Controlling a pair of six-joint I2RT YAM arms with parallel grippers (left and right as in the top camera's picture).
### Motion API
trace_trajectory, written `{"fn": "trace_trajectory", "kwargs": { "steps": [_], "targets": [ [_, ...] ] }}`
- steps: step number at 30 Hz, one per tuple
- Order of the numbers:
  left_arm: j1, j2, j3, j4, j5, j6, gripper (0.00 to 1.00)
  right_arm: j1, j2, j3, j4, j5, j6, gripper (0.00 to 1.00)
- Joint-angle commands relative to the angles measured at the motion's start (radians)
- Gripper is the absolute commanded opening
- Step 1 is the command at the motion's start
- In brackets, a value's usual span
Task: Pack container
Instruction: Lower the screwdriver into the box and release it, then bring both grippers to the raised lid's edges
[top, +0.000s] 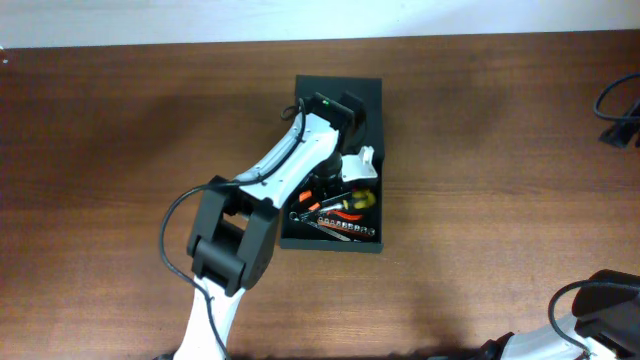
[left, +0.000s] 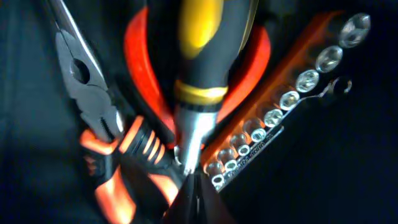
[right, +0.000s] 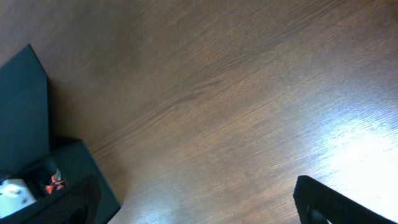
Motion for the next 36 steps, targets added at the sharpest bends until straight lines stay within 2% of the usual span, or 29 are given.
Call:
{"fn": "trace_trajectory", "kwargs": {
  "steps": [1, 2, 3, 4, 6, 9, 12, 14, 15, 16, 17, 18, 19, 22, 28, 36],
  "targets": [
    [0.006, 0.001, 0.001, -0.014, 0.011, 0.019, 0.02, 0.003, -0.004, 0.002, 0.000, -0.020, -0.006, 0.99],
    [0.006, 0.000, 0.001, -0.017, 0.010, 0.019, 0.03, 0.003, -0.004, 0.002, 0.000, -0.020, -0.006, 0.99],
    [0.006, 0.000, 0.002, -0.023, 0.010, 0.019, 0.11, 0.003, -0.004, 0.002, 0.000, -0.020, -0.006, 0.99],
    [0.006, 0.000, 0.006, -0.031, 0.007, 0.006, 0.13, 0.003, -0.004, 0.002, 0.000, -0.020, -0.006, 0.99],
    [0.010, -0.013, 0.042, -0.038, -0.016, -0.086, 0.15, 0.004, -0.004, 0.002, -0.002, -0.033, -0.006, 0.99],
    [0.019, -0.048, 0.119, -0.081, -0.023, -0.127, 0.26, 0.017, -0.004, 0.002, -0.002, -0.123, -0.074, 0.99],
    [0.034, -0.100, 0.200, -0.114, -0.077, -0.188, 0.28, 0.060, -0.004, 0.002, 0.000, -0.185, -0.135, 0.99],
    [0.054, -0.145, 0.248, -0.127, -0.114, -0.234, 0.34, 0.112, -0.004, 0.002, 0.003, -0.189, -0.159, 0.96],
    [0.066, -0.164, 0.263, -0.129, -0.117, -0.250, 0.34, 0.134, -0.004, 0.002, 0.004, -0.189, -0.165, 0.89],
    [0.094, -0.196, 0.282, -0.129, -0.117, -0.274, 0.33, 0.181, -0.003, 0.002, 0.005, -0.188, -0.165, 0.60],
    [0.140, -0.233, 0.295, -0.123, -0.113, -0.304, 0.24, 0.244, 0.003, 0.002, 0.004, -0.192, -0.164, 0.17],
    [0.165, -0.247, 0.296, -0.116, -0.107, -0.316, 0.21, 0.272, 0.010, 0.002, 0.005, -0.198, -0.164, 0.07],
    [0.201, -0.258, 0.296, -0.102, -0.084, -0.327, 0.14, 0.299, 0.018, 0.002, 0.005, -0.200, -0.164, 0.04],
    [0.311, -0.258, 0.295, -0.070, 0.069, -0.331, 0.02, 0.380, 0.071, 0.002, 0.017, -0.245, -0.164, 0.04],
    [0.501, -0.172, 0.295, -0.055, 0.315, -0.330, 0.02, 0.484, 0.259, 0.002, 0.019, -0.406, -0.195, 0.04],
    [0.566, 0.006, 0.295, -0.077, 0.466, -0.294, 0.02, 0.586, 0.469, 0.001, 0.040, -0.436, -0.220, 0.04]
  ]
}}
